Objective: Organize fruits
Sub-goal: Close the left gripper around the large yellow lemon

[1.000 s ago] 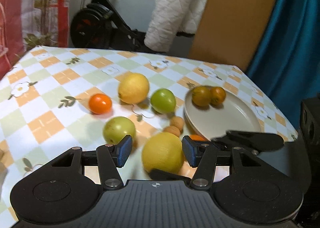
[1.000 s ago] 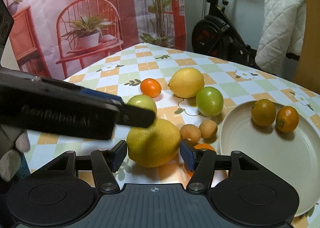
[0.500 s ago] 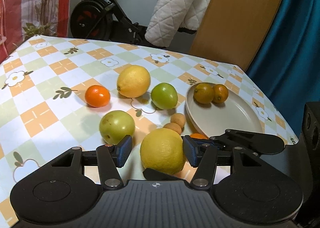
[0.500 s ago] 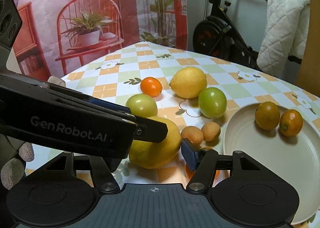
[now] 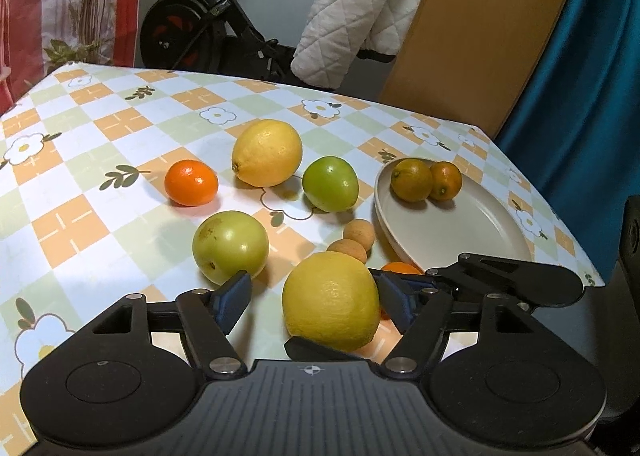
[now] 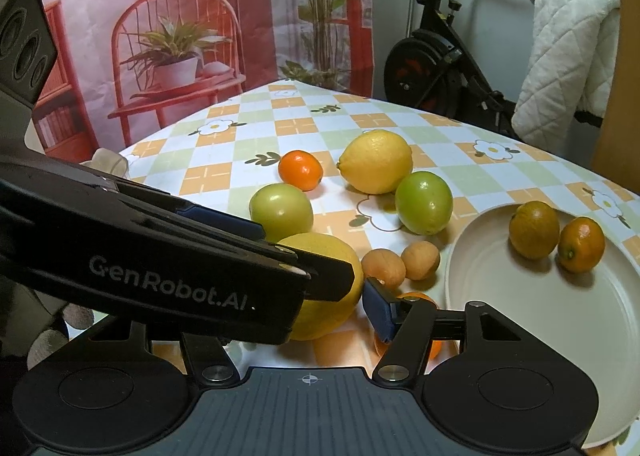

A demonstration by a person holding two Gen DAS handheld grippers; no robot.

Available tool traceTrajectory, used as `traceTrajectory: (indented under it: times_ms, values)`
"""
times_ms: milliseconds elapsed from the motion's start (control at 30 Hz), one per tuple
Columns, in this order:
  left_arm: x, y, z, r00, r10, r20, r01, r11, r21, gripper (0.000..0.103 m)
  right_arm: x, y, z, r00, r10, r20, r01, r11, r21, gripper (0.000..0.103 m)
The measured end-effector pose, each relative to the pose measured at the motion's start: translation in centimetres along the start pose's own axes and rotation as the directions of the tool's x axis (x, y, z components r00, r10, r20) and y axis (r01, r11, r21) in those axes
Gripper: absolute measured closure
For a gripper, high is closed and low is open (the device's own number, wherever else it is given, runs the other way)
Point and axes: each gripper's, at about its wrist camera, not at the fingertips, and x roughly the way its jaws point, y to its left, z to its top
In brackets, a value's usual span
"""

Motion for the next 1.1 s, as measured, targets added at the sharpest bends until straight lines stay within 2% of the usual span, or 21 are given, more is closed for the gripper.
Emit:
traceTrajectory:
  times_ms: [167, 533, 800, 1100]
  values:
    - [0.1, -0.4, -0.2, 1.000, 0.014, 0.002, -0.014, 1.000, 0.023, 0.028, 0.0, 0.0, 0.0, 1.000, 0.000, 0.001, 0.000, 1.000, 0.000, 0.045]
    - [0.8, 0.3, -0.6, 0.999, 0.030, -0.033, -0.030, 1.000, -0.005, 0.021, -0.1, 0.6, -0.1, 1.000, 0.005, 0.004, -0.005, 1.000, -0.029, 0.046]
    - [-0.4, -0.3, -0.9, 0.999, 0.033, 0.003, -0.033, 0.999, 0.015, 0.036, -0.2, 0.7, -0.2, 1.000, 0.010, -0.002, -0.010, 1.000, -0.029, 0.046]
    - [-1.9, -0.1, -0.8, 0.997, 0.032, 0.076, -0.032, 0.999, -0.004, 0.040, -0.7, 0.2, -0.5, 1.000, 0.004, 0.000, -0.004, 1.000, 0.008, 0.044]
